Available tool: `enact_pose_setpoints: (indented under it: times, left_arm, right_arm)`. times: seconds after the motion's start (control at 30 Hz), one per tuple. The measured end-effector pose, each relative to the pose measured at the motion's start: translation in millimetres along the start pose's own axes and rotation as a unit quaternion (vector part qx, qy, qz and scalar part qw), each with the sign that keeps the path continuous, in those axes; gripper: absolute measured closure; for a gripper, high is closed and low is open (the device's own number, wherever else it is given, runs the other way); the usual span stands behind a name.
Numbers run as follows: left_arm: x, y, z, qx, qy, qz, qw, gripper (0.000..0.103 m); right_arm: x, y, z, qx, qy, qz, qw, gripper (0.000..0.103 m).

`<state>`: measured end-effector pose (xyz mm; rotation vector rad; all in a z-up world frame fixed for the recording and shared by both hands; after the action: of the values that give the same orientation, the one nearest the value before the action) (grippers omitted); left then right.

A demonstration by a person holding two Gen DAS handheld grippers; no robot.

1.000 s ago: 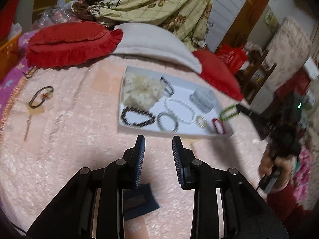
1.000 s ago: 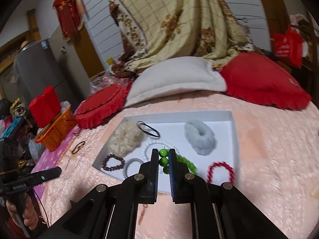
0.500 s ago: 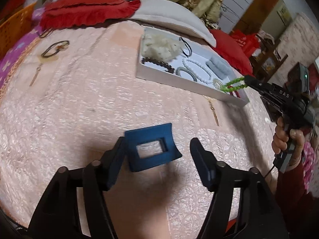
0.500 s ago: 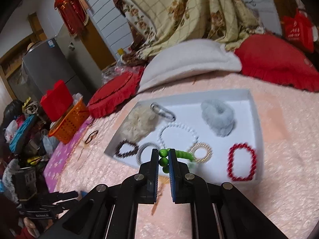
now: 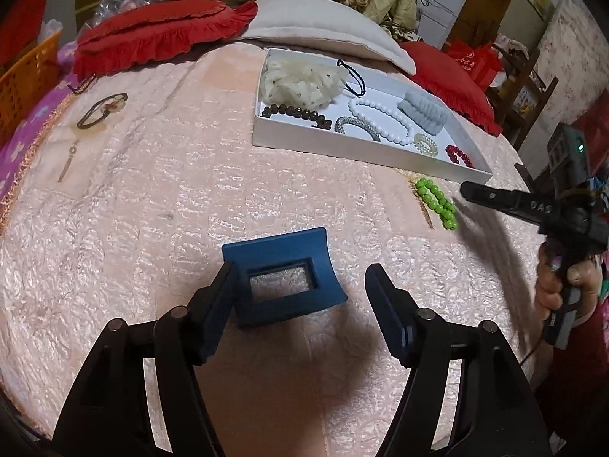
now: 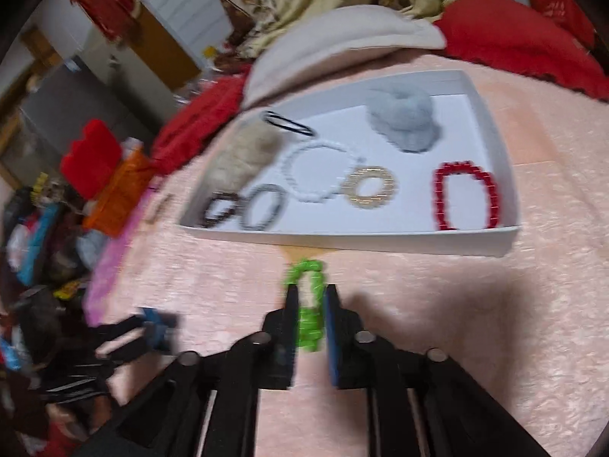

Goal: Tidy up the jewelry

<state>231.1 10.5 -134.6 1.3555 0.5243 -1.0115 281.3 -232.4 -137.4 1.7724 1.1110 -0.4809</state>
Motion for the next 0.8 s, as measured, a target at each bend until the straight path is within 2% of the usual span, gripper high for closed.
enact_pose_setpoints:
  times: [0.07, 0.1, 0.27, 0.4, 0.57, 0.67, 0.73, 0.8]
  left_arm:
    - [-2.5, -0.4, -2.1, 0.0, 0.004, 0.004, 1.0, 0.034]
    - [-2.1, -0.9, -3.4, 0.002, 0.005, 0.003, 1.0, 0.034]
    - [6.3, -7.8, -4.4, 0.006, 0.012, -0.008, 0.9999, 0.034]
    - [10.6, -6.7, -0.9, 0.016, 0.021, -0.004, 0.9996, 0.034]
    - [17.2, -9.1, -0.6, 0.017, 0.031, -0.013, 0.9993, 0.034]
    - [18.6, -10.9, 1.0, 0.026, 0.042, -0.013, 0.9987, 0.034]
    - [18.2, -11.3, 1.6, 0.026, 0.05, -0.012, 0.9983, 0.035]
    - [17.2, -11.8, 4.4, 0.027, 0.054, -0.009, 0.9981, 0.035]
  right_arm:
    - [2.4, 0.0, 1.2, 0.003, 0.007, 0.0, 1.0, 0.068]
    - [3.7, -0.5, 1.1, 0.002, 0.009, 0.0, 1.0, 0.066]
    - [18.7, -10.6, -7.4, -0.037, -0.012, -0.017, 0.999, 0.066]
    - [24.0, -14.2, -16.3, -0.076, -0.039, -0.005, 0.996, 0.066]
    - [24.8, -14.5, -17.0, -0.085, -0.047, 0.0, 0.995, 0.066]
    - [24.8, -13.0, -15.6, -0.07, -0.036, 0.001, 0.997, 0.066]
    - [25.1, -11.8, -14.0, -0.067, -0.036, 0.003, 0.997, 0.069]
    - [26.1, -11.5, -13.8, -0.078, -0.049, 0.004, 0.996, 0.08]
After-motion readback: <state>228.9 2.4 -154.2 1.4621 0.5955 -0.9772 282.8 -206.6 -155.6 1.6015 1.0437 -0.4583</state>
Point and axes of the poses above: each gripper's, at about its wrist camera, not at the fingertips, and x roughly the way its jaws point, z to its right, y to its top, the point moved 9 cm from there along x, roughly the way its jaws point, and after that the axes turned 3 degrees about y, right-handed, at the moved point
